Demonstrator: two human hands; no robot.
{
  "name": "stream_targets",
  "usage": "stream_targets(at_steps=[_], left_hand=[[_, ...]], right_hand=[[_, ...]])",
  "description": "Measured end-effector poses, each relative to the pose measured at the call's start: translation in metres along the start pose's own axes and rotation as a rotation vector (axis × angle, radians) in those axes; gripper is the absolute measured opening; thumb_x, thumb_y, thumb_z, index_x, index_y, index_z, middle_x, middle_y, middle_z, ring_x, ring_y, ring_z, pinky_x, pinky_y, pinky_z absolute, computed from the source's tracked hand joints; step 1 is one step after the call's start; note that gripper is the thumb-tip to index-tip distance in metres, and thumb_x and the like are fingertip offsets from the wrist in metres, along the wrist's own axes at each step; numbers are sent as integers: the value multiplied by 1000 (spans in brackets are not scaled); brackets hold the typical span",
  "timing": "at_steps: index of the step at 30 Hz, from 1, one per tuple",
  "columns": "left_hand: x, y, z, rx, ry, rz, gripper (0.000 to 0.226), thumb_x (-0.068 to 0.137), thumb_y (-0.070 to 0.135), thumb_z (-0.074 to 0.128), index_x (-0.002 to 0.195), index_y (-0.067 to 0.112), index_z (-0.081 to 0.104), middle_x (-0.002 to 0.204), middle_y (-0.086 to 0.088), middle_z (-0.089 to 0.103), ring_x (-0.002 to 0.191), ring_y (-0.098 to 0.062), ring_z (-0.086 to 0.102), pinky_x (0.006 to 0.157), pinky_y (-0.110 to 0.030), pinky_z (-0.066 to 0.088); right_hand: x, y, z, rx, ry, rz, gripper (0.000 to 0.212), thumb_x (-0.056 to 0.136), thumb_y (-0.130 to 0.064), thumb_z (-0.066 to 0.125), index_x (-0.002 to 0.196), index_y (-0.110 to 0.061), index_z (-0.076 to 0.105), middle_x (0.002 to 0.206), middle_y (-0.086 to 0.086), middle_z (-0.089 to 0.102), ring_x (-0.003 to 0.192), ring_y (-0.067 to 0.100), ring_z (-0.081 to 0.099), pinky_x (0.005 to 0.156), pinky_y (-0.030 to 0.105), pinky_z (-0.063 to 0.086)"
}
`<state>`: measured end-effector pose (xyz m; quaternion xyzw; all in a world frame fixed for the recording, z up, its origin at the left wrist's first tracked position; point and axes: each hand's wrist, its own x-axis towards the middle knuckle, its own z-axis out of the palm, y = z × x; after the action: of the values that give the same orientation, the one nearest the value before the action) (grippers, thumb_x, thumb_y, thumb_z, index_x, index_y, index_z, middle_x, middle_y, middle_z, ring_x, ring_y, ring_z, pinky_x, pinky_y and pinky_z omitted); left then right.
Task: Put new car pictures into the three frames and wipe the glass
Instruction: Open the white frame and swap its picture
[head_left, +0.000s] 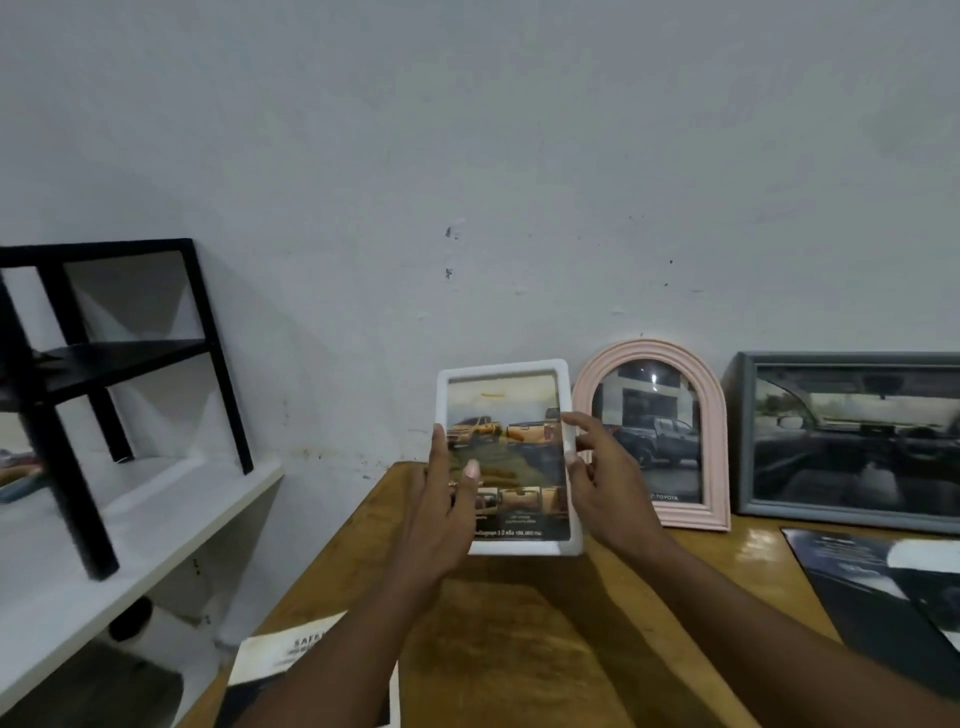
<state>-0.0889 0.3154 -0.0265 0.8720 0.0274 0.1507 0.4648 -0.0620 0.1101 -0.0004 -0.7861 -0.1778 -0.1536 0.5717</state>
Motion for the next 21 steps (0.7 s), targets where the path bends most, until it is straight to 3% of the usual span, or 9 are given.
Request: stream_targets(at_steps=[2, 5, 8, 10, 13, 16, 18, 21], left_hand=[[-20, 10, 6, -67, -59, -19, 81, 75, 98, 23, 147, 70, -1, 163, 5, 29, 144, -25, 39, 110, -58, 44], [-50, 31, 20, -217, -164, -102, 64, 94, 76, 32, 153, 54, 25, 146, 13, 47, 131, -18, 53, 103, -49, 52], [-73, 46, 41, -324, -290, -169, 47, 98, 67, 40, 137, 45, 54, 124, 6, 70, 107, -17, 71, 90, -47, 61], [-88, 60, 56, -266, -369, -200, 45, 100, 65, 38, 124, 37, 63, 108, 3, 74, 97, -17, 73, 85, -40, 62], [-103, 85, 76, -137, -447, -177, 52, 103, 64, 29, 116, 27, 63, 101, -1, 72, 91, -19, 69, 76, -34, 58], [-103, 101, 90, -53, -457, -106, 64, 102, 68, 22, 136, 27, 57, 129, 0, 65, 115, -23, 61, 97, -42, 51], [-98, 111, 95, -79, -445, -59, 65, 101, 69, 22, 146, 29, 47, 145, -1, 54, 127, -27, 54, 106, -49, 47], [-88, 132, 96, -247, -412, -63, 57, 103, 63, 25, 146, 31, 43, 140, -3, 56, 113, -27, 62, 95, -52, 56]], right_hand=[[-16, -7, -28, -4, -8, 35, 46, 101, -8, 51, 142, -28, 45, 124, -7, 58, 98, 2, 59, 56, 14, 53], [-38, -17, -76, -33, -14, 99, 40, 100, -11, 54, 137, -25, 52, 118, -6, 63, 103, 13, 64, 66, 23, 57], [-55, -31, -121, -50, -7, 217, 37, 99, -10, 57, 133, -22, 57, 109, 3, 64, 92, 21, 69, 72, 38, 62], [-61, -41, -146, -82, -12, 286, 35, 97, -10, 60, 130, -20, 61, 107, 8, 65, 87, 28, 71, 70, 42, 63], [-63, -56, -174, -303, -8, 272, 31, 93, -13, 67, 124, -13, 67, 111, 11, 67, 81, 27, 70, 65, 37, 62], [-60, -75, -183, -619, -42, 211, 33, 88, -18, 72, 120, -11, 69, 114, 10, 68, 80, 17, 65, 59, 24, 51], [-60, -83, -178, -792, -61, 186, 37, 86, -22, 75, 121, -11, 69, 118, 9, 68, 84, 16, 63, 64, 23, 51], [-62, -81, -158, -781, -98, 203, 39, 87, -23, 75, 122, -10, 65, 111, 10, 67, 74, 18, 67, 54, 24, 57]])
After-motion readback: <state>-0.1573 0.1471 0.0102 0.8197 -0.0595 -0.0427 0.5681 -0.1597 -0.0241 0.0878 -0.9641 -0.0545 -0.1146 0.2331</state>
